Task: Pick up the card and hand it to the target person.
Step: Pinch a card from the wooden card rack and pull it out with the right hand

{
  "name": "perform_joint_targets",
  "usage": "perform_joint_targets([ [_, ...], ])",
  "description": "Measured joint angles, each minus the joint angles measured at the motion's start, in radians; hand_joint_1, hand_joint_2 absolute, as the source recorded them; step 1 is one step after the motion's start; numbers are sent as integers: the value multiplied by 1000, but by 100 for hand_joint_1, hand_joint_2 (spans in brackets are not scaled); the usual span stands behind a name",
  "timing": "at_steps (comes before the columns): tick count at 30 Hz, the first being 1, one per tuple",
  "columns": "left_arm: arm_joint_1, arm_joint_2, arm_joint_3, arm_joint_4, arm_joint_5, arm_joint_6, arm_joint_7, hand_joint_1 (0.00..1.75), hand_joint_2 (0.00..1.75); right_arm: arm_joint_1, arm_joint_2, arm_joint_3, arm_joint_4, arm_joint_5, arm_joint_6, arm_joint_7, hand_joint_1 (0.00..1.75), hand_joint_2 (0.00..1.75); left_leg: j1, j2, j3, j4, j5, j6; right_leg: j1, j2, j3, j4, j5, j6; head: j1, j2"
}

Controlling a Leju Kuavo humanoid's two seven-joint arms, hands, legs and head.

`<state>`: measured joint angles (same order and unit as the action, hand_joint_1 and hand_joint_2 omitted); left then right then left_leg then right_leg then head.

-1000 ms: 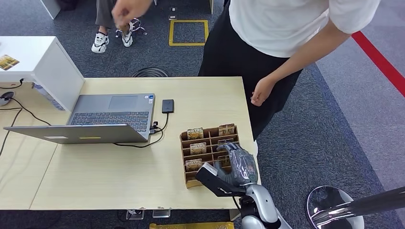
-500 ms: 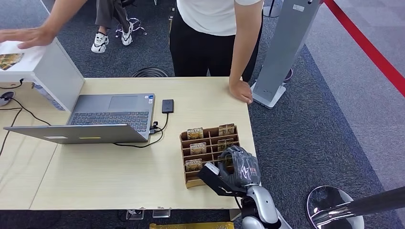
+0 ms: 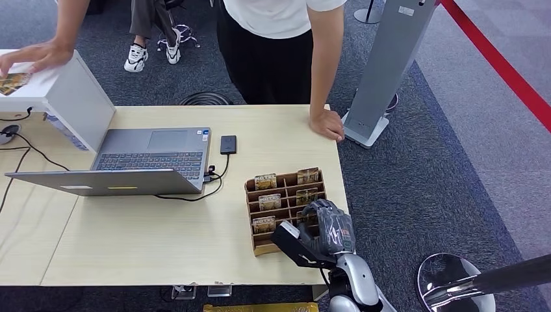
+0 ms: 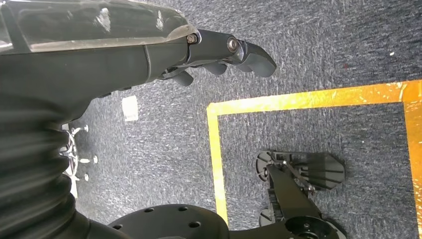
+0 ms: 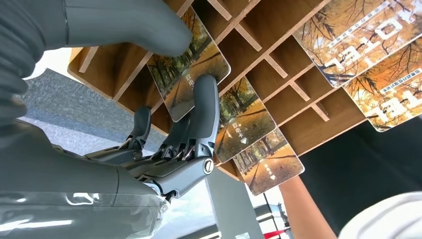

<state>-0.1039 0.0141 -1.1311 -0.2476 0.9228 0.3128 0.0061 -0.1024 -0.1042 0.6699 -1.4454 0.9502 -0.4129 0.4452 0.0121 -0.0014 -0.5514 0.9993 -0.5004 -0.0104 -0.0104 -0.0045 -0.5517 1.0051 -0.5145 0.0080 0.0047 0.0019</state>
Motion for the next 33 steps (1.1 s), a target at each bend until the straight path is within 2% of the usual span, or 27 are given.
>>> perform_joint_targets([
  [17,0,0,0,0,4,-1,0,0,175,1,-8,-1,-40,-24,-10,-32,78,175,0,0,0,0,0,0,0,0,0,0,0,0,0,0],
  [33,0,0,0,0,10,-1,1,0,175,-19,8,3,42,-59,-21,-48,79,175,0,0,1,0,0,0,0,0,1,0,0,0,0,0],
])
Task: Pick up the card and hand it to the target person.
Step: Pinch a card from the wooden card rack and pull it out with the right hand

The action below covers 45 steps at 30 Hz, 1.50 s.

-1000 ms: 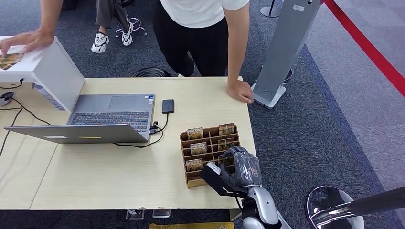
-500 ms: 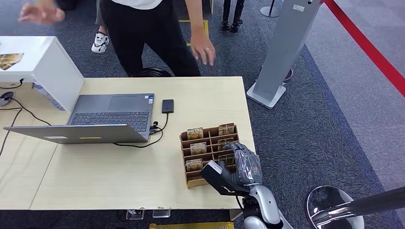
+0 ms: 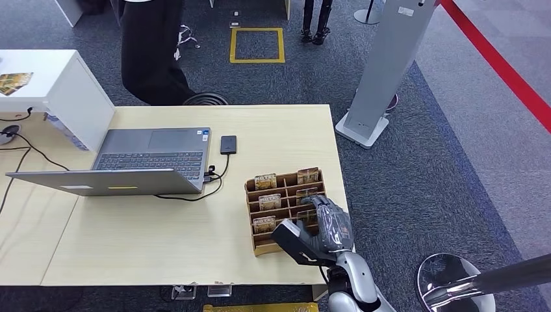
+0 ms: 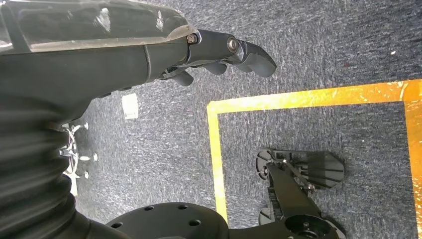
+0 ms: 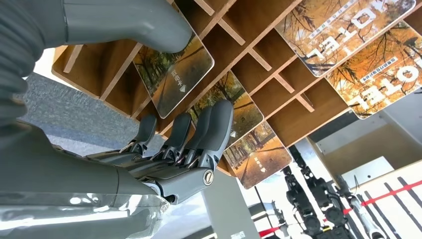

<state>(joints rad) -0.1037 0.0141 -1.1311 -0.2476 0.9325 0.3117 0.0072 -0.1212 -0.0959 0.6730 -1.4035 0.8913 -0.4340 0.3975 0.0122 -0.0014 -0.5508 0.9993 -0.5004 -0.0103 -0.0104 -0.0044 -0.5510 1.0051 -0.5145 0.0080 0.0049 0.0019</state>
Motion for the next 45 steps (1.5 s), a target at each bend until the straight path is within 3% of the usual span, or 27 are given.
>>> perform_joint_targets([
  [19,1,0,0,0,6,3,-1,0,175,5,-2,-7,-11,29,-33,1,77,175,0,0,0,0,0,0,0,0,0,0,0,0,0,0],
  [32,1,0,0,0,16,6,-1,0,175,24,-12,-21,-102,44,-14,-2,74,175,0,0,-1,0,0,0,0,0,-1,0,0,0,0,0],
  [45,1,0,0,0,16,6,-1,0,175,26,-12,-20,-98,34,6,5,78,175,0,0,-1,0,0,0,0,0,-1,0,0,0,0,0],
])
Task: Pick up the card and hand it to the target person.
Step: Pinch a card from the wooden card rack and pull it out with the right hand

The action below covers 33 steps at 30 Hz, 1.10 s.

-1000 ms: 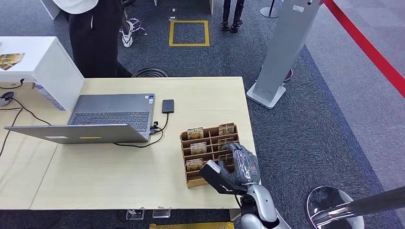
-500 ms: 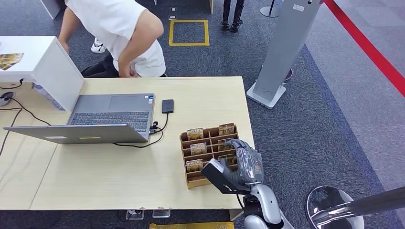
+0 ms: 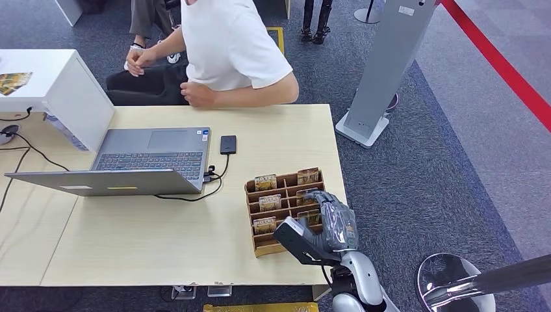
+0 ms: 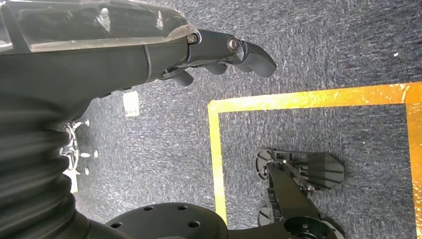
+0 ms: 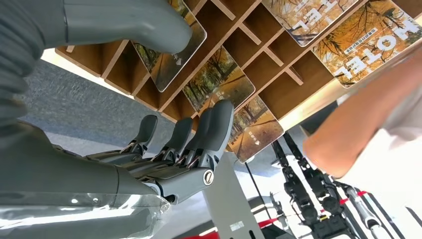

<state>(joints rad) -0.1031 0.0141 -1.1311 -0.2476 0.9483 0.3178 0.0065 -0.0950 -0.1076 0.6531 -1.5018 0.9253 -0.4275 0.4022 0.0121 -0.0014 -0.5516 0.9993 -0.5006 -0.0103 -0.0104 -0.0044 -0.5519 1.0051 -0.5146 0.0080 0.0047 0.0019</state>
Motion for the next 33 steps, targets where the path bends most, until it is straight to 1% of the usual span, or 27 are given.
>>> perform_joint_targets([
  [1,0,0,0,0,0,0,0,0,175,0,0,0,2,-2,0,1,80,175,0,0,0,0,0,0,0,0,0,0,0,0,0,0],
  [5,0,0,0,0,0,0,0,0,175,1,0,0,8,-4,-1,3,99,175,0,0,0,0,0,0,0,0,0,0,0,0,0,0],
  [8,0,0,0,0,0,0,0,0,175,1,0,0,15,-5,-2,9,99,175,0,0,0,0,0,0,0,0,0,0,0,0,0,0],
  [14,0,0,0,0,0,0,1,0,175,1,0,0,29,-7,-7,12,94,175,0,0,0,0,0,0,0,0,0,0,0,0,0,0],
  [23,0,0,0,0,0,0,1,0,175,1,0,0,43,-8,-9,12,80,175,0,0,0,0,0,0,0,0,0,0,0,0,0,0],
  [25,0,0,0,0,0,0,2,0,175,0,0,0,47,-9,-9,12,79,175,0,0,0,0,0,0,0,0,0,0,0,0,0,0],
  [29,0,0,0,0,0,0,3,0,175,-2,0,0,53,-13,-10,11,85,175,0,0,0,0,0,0,0,0,0,0,0,0,0,0],
  [33,0,0,0,1,0,0,3,0,175,-7,0,0,61,-14,-12,9,87,175,0,0,0,0,0,0,0,0,0,0,0,0,0,0],
])
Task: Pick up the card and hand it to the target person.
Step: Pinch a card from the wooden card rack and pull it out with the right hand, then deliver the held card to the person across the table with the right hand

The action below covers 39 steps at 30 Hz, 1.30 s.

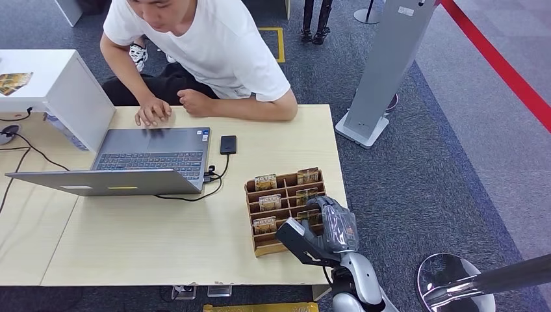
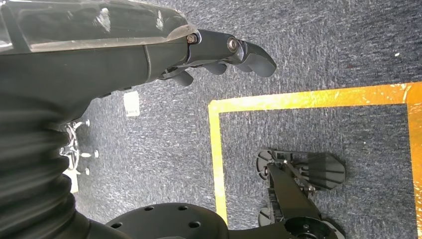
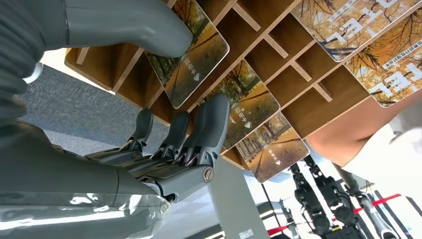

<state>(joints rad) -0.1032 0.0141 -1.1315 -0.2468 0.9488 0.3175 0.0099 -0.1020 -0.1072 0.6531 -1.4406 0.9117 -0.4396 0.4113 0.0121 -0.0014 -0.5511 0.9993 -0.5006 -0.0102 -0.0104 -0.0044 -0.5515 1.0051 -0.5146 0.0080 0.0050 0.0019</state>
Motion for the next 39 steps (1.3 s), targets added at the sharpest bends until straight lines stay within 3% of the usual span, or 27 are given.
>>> perform_joint_targets([
  [2,0,0,0,0,0,0,0,0,175,0,0,0,1,0,0,-1,93,175,0,0,0,0,0,0,0,0,0,0,0,0,0,0],
  [6,0,0,0,0,1,-2,2,0,175,-2,0,0,2,-5,-2,-3,123,175,0,0,0,0,0,0,0,0,0,0,0,0,0,0],
  [8,0,0,0,0,1,-3,5,0,175,-4,0,0,3,-8,-3,-4,127,175,0,0,0,0,0,0,0,0,0,0,0,0,0,0],
  [39,0,0,0,0,1,-3,9,0,175,-2,0,0,11,-9,0,-1,90,175,0,0,0,0,0,0,0,0,0,0,0,0,0,0],
])
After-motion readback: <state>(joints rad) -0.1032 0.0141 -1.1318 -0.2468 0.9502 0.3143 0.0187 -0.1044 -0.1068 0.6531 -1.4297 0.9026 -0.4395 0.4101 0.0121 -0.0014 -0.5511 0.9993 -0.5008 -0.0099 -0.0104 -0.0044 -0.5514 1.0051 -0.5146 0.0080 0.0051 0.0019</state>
